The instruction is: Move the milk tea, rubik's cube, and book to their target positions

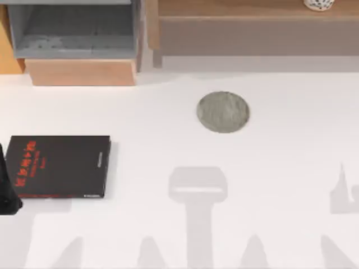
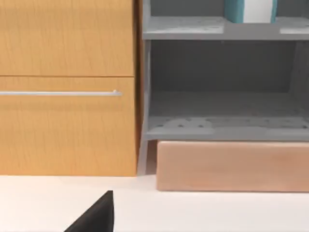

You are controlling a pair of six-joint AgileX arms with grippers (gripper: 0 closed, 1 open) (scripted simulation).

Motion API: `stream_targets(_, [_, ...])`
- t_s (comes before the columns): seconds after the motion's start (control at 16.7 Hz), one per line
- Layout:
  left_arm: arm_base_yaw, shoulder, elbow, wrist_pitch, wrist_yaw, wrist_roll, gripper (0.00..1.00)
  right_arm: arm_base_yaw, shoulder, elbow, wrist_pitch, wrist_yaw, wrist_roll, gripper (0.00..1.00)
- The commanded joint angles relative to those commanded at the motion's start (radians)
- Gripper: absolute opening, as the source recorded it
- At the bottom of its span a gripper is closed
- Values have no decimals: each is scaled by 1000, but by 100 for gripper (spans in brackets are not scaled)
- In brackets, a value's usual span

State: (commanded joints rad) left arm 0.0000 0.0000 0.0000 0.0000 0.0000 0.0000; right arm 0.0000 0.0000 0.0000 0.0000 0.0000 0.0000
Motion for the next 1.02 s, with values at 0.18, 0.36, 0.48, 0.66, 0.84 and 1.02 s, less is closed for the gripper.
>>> stream_targets(0.18, [0, 0, 0, 0, 0, 0, 100, 2, 11, 8, 6, 2, 0, 100])
stream_targets(0.36, [0, 0, 0, 0, 0, 0, 100, 16, 107, 75, 59, 19, 0, 100])
stream_targets(0.48, [0, 0, 0, 0, 0, 0, 100, 32, 223, 149, 116, 37, 1, 100])
stream_targets(0.66, [0, 0, 0, 0, 0, 0, 100, 62, 465, 289, 225, 72, 1, 100])
stream_targets(0.84, [0, 0, 0, 0, 0, 0, 100, 96, 756, 450, 349, 112, 2, 100])
stream_targets(1.02, [0, 0, 0, 0, 0, 0, 100, 132, 1063, 616, 478, 153, 2, 100])
